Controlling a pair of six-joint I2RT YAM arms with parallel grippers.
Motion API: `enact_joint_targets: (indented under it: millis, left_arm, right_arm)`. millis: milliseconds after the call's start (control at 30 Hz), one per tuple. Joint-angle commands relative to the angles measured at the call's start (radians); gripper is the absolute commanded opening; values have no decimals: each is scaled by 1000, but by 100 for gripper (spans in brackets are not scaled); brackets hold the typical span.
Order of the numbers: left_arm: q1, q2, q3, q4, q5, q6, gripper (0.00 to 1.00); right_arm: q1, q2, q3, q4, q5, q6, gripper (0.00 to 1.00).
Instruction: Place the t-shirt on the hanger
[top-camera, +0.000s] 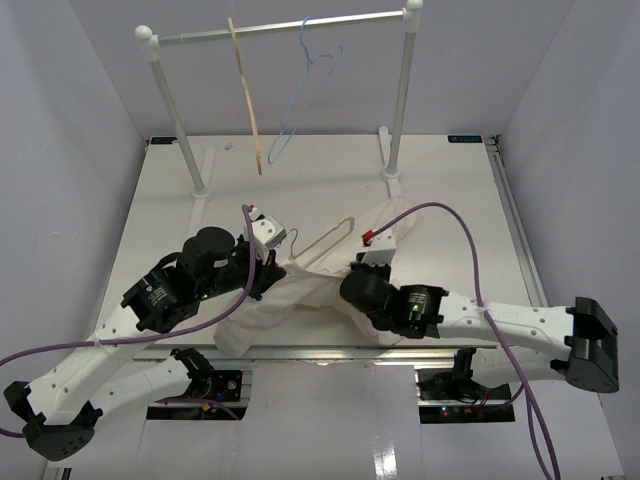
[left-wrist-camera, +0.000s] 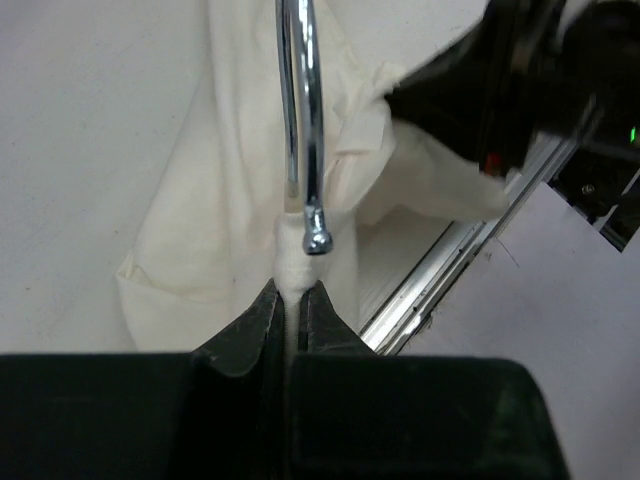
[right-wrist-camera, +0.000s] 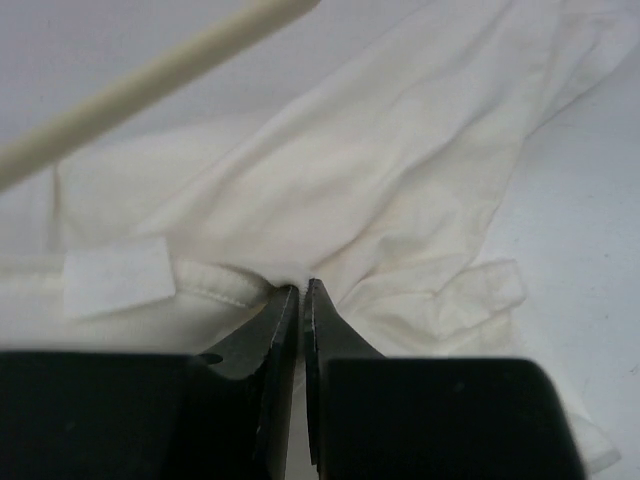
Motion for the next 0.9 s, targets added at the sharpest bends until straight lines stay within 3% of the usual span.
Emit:
enact_joint_targets:
  millis: [0, 167, 400, 867]
  left_arm:
    - [3, -38, -12, -32, 83, 56, 0]
    - [1, -29, -30, -55, 126, 100, 0]
    - [1, 6, -17, -65, 162, 102, 0]
    - [2, -44, -25, -29, 143, 106, 0]
  right_arm:
    - [-148, -162, -18, 98, -75, -203, 8]
    - [-309, -226, 9, 121, -228, -327, 8]
    - [-473, -195, 16, 120, -391, -392, 8]
    - [-568, -243, -18, 132, -556, -415, 8]
